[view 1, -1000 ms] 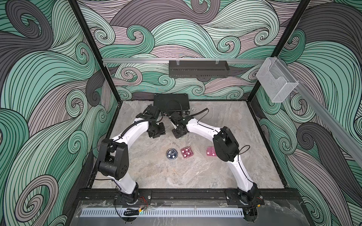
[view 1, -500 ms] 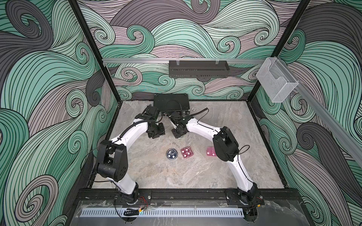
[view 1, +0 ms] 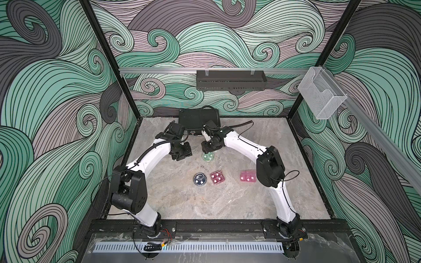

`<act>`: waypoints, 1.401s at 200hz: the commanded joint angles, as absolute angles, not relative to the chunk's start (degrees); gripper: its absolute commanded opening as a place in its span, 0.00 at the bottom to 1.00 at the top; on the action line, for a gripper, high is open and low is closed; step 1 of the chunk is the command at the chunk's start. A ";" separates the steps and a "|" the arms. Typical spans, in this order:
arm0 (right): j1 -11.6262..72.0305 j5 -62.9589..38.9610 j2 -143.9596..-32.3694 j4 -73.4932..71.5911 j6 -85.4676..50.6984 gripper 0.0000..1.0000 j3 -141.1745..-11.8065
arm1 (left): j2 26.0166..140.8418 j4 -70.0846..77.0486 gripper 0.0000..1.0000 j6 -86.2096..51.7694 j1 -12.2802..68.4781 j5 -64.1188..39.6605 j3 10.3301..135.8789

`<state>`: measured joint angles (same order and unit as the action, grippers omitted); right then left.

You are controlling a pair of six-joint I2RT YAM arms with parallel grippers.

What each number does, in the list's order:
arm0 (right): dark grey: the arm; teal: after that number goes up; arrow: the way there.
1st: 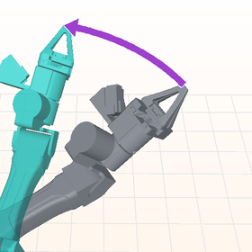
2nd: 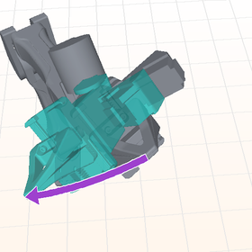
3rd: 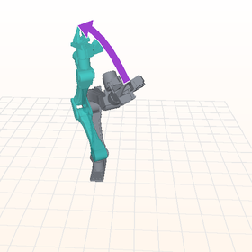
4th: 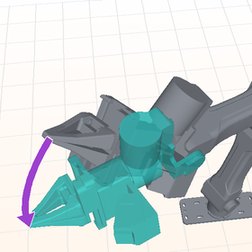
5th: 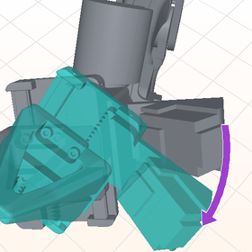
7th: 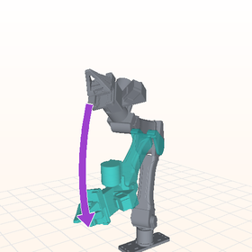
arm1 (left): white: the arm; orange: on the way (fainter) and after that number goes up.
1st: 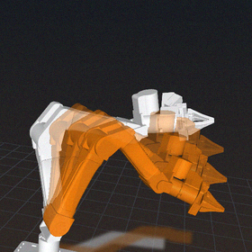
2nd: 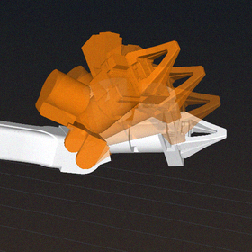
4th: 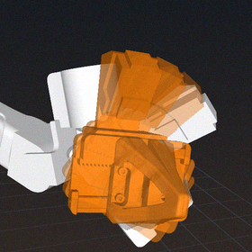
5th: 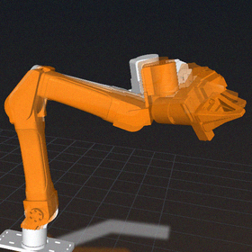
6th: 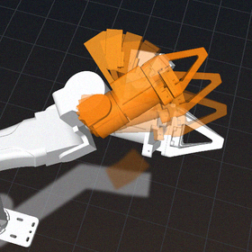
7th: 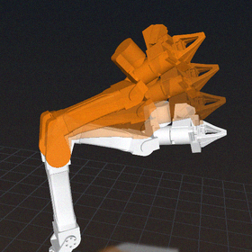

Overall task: Close pillboxes
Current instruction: Close the lid on the pillbox, then move the pillbox to the center of the board.

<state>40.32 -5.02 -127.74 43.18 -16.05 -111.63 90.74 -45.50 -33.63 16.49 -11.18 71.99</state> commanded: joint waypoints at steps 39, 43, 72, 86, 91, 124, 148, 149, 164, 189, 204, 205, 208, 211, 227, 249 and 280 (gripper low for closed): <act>35.15 -17.40 -124.35 33.16 -25.91 0.70 -99.08 | 86.40 -48.18 0.74 -33.35 16.08 -10.86 71.90; 34.95 -18.02 -124.49 32.70 -26.13 0.71 -98.70 | 86.25 -48.25 0.74 -33.31 16.08 -10.90 71.83; 34.19 -20.46 -125.71 30.90 -27.23 0.71 -97.49 | 85.27 -48.42 0.73 -33.40 16.02 -10.94 71.24; 34.24 -21.24 -126.36 30.19 -27.39 0.71 -97.27 | 84.83 -48.47 0.73 -33.51 16.08 -10.99 71.02; 34.16 -21.62 -126.62 29.86 -27.48 0.71 -97.29 | 84.66 -48.58 0.73 -33.50 16.08 -10.99 70.94; 34.14 -23.75 -129.08 28.80 -27.91 0.69 -98.16 | 83.86 -48.95 0.73 -33.57 16.08 -10.81 70.49; 34.05 -24.25 -130.29 28.81 -27.87 0.68 -98.18 | 83.17 -49.46 0.73 -33.49 16.06 -10.55 70.32; 34.03 -24.25 -130.32 28.77 -27.82 0.68 -98.18 | 83.16 -49.47 0.73 -33.49 16.03 -10.55 70.32; 34.17 -24.90 -130.89 28.45 -27.56 0.65 -98.01 | 82.58 -49.65 0.73 -33.49 16.00 -10.46 70.23; 34.70 -25.77 -131.70 28.27 -27.01 0.62 -98.30 | 82.19 -49.67 0.73 -33.64 16.00 -10.45 70.31; 35.10 -25.99 -132.40 28.46 -26.66 0.58 -98.99 | 82.15 -49.67 0.73 -33.66 16.00 -10.54 70.31; 35.09 -26.05 -132.43 28.47 -26.64 0.57 -99.02 | 82.12 -49.71 0.73 -33.66 16.00 -10.55 70.31; 35.17 -26.12 -132.57 28.50 -26.58 0.57 -99.19 | 82.12 -49.74 0.73 -33.66 16.00 -10.55 70.31; 35.23 -26.28 -132.66 28.55 -26.43 0.56 -99.28 | 82.09 -49.81 0.73 -33.60 16.00 -10.55 70.31; 36.08 -26.46 -133.21 28.96 -25.57 0.56 -100.25 | 81.84 -49.92 0.72 -33.57 16.00 -10.46 70.07; 37.75 -25.82 -134.48 30.99 -23.54 0.55 -103.02 | 81.83 -50.00 0.72 -33.49 16.00 -10.31 69.70; 40.43 -25.86 -135.59 32.78 -21.32 0.55 -106.14 | 80.38 -50.48 0.72 -33.22 15.99 -9.69 69.48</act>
<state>38.13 -25.87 -133.71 29.36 -24.29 -103.90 83.35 -48.29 -33.65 16.34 -10.94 69.54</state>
